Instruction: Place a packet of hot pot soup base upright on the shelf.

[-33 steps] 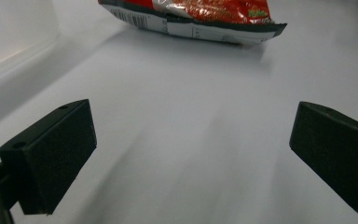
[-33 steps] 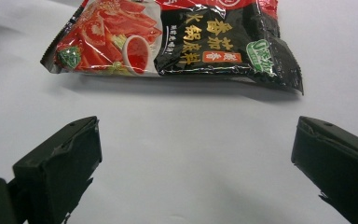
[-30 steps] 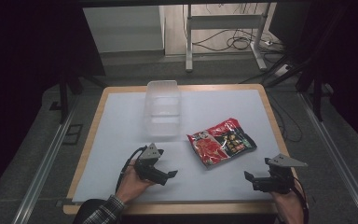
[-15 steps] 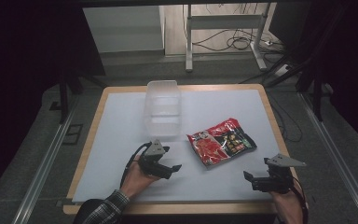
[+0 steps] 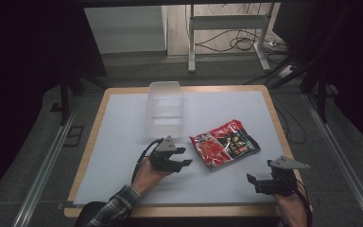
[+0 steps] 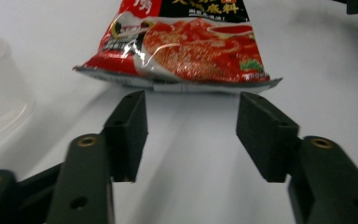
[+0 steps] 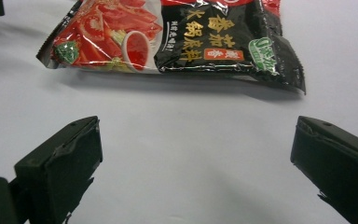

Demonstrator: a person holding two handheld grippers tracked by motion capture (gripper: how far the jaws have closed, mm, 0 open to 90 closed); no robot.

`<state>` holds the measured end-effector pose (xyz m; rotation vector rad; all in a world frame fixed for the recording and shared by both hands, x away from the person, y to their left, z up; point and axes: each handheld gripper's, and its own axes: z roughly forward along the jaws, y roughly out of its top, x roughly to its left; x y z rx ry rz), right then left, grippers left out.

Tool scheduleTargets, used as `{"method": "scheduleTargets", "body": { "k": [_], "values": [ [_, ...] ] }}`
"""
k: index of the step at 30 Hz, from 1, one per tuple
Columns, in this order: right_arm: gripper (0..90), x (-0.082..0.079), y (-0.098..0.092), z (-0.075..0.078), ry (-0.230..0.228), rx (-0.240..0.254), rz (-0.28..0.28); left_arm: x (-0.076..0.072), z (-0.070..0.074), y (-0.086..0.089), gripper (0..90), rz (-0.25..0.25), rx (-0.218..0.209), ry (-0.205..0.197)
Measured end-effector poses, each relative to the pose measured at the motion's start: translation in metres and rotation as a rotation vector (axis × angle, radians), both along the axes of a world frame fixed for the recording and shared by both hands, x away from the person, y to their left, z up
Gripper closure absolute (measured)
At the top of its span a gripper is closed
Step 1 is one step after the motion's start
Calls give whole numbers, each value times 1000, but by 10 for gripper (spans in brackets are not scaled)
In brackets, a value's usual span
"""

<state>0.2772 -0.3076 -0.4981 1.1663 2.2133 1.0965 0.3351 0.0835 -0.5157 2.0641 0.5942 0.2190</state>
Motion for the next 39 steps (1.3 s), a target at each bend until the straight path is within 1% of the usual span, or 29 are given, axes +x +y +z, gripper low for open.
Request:
{"method": "scheduleTargets", "body": {
  "k": [1, 3, 4, 5, 6, 7, 8, 9, 10, 11, 12, 13, 15, 16, 17, 22, 23, 24, 27, 30, 33, 38, 39],
  "values": [
    [20, 0, 0, 0, -1, 1, -3, 2, 0, -5, 498, -12, 1, -3],
    [20, 0, -1, 0, 0, 5, -6, 3, 0, -8, 556, -16, 1, -4],
    [20, 0, -1, 0, 0, 5, -6, 4, 0, -10, 556, -23, 0, -2],
    [20, 0, -1, 0, 0, 4, -6, 5, 0, -14, 612, -27, 0, 2],
    [20, 0, -1, 0, -1, 2, -8, 6, 0, -15, 651, -28, 3, -3],
    [20, 0, -1, 0, 1, 0, -6, 7, 0, -19, 686, -34, -4, -3],
    [20, 0, -1, 0, 3, -1, -5, 7, 0, -19, 716, -34, -4, -3],
    [20, 0, -1, 0, 3, -1, -5, 8, 0, -20, 716, -35, -8, -4],
    [20, 1, -1, -1, 6, -6, -5, 10, 1, -24, 789, -37, -17, -7],
    [20, 1, -1, -1, 6, -6, -5, 10, 1, -24, 813, -37, -17, -7],
    [20, 1, -1, -1, 6, -6, -5, 10, 1, -26, 813, -36, -23, -4],
    [21, 1, -1, -1, 5, -6, -6, 12, 0, -29, 868, -36, -27, -15],
    [21, 1, -1, -1, 6, -7, -7, 13, -1, -32, 890, -34, -30, -17],
    [21, 1, -1, -1, 6, -7, -7, 13, -1, -34, 890, -33, -30, -17],
    [22, 1, 0, -2, 8, -9, -7, 15, -4, -40, 895, -29, -18, -23],
    [22, 2, -1, -2, 9, -9, -8, 18, -10, -50, 894, -28, -15, -29],
    [22, 2, -1, -2, 10, -9, -8, 18, -11, -52, 892, -27, -15, -36],
    [23, 2, -1, -2, 10, -10, -8, 19, -12, -55, 892, -23, -17, -53],
    [22, 2, 0, -2, 12, -10, -6, 20, -13, -57, 892, -18, -13, -60],
    [23, 2, 0, -3, 14, -12, -5, 22, -16, -58, 894, -23, -8, -51],
    [23, 2, 0, -3, 13, -11, -5, 21, -20, -58, 896, -22, 1, -50],
    [27, 1, -1, -2, 16, -14, -7, 19, -21, -58, 898, -15, 7, -48],
    [27, 1, -1, -2, 16, -12, -8, 18, -22, -58, 898, -15, 13, -56]
  ]
}}
